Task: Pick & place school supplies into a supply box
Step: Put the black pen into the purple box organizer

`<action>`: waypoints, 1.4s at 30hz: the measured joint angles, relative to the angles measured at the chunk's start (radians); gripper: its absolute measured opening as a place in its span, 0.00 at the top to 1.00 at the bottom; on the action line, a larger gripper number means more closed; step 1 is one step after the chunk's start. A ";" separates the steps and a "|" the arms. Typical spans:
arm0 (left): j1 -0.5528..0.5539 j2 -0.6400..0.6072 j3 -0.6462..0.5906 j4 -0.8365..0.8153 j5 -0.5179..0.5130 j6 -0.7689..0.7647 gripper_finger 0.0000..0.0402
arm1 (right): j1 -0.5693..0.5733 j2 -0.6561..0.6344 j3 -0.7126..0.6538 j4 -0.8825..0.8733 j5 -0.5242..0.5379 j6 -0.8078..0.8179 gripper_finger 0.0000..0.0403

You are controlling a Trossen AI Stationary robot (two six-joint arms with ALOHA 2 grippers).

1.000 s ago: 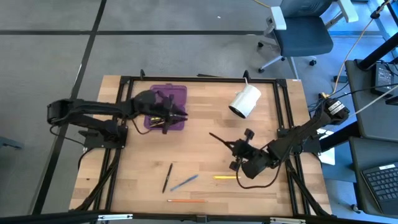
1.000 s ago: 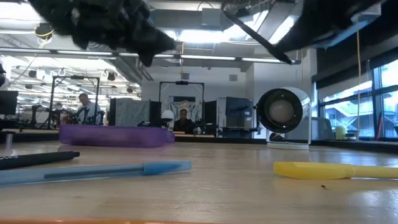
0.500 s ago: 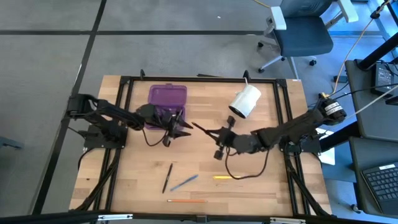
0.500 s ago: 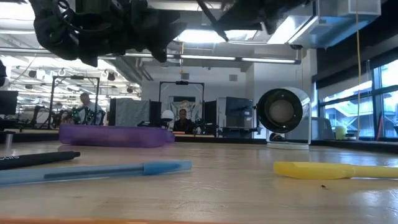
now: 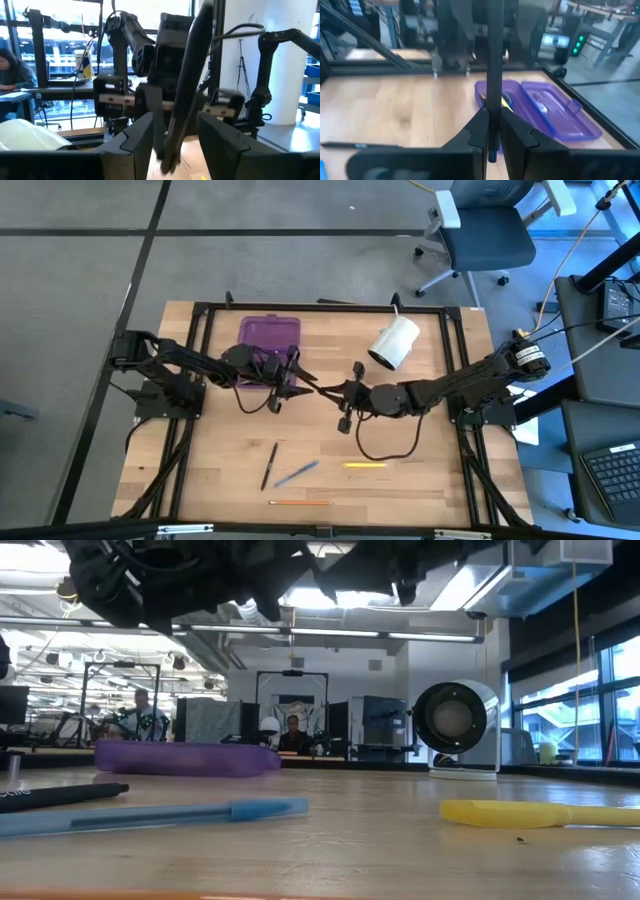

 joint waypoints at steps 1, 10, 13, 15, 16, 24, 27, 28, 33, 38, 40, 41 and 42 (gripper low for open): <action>0.000 0.000 0.004 0.001 -0.001 0.001 0.65 | -0.004 0.003 0.000 -0.003 0.000 0.001 0.90; 0.002 0.000 0.007 -0.004 -0.002 0.026 0.83 | -0.009 0.016 0.000 0.012 -0.018 -0.029 0.90; 0.010 0.000 0.007 -0.006 -0.003 0.023 0.92 | -0.010 0.016 0.000 0.006 -0.017 -0.047 0.90; 0.016 0.000 0.007 -0.012 -0.001 0.022 0.95 | -0.010 0.016 0.000 -0.002 -0.022 -0.052 0.89; 0.020 0.000 0.007 -0.014 0.004 0.018 0.95 | -0.009 0.016 0.000 -0.006 -0.022 -0.061 0.88; 0.071 -0.007 0.006 -0.067 -0.002 -0.034 0.94 | -0.006 -0.021 0.001 -0.164 -0.033 -0.060 0.69; 0.098 -0.009 0.006 -0.089 -0.001 -0.038 0.94 | -0.006 -0.056 0.001 -0.258 -0.054 -0.002 0.60; 0.109 -0.016 0.006 -0.103 0.009 -0.043 0.94 | -0.005 -0.067 0.001 -0.292 -0.069 0.028 0.57; 0.164 -0.117 0.073 -0.513 0.027 -0.036 0.94 | -0.005 -0.130 0.001 -0.526 -0.190 0.198 0.50; 0.171 -0.201 0.294 -1.295 -0.156 0.074 0.94 | -0.005 -0.156 0.000 -0.708 -0.249 0.344 0.48; 0.164 -0.200 0.392 -1.575 -0.264 0.076 0.94 | -0.005 -0.156 0.000 -0.760 -0.255 0.378 0.48; 0.165 -0.199 0.435 -1.709 -0.311 0.062 0.94 | -0.005 -0.156 0.000 -0.783 -0.256 0.397 0.48; 0.165 -0.191 0.475 -1.818 -0.354 0.047 0.94 | -0.005 -0.156 0.000 -0.807 -0.258 0.408 0.48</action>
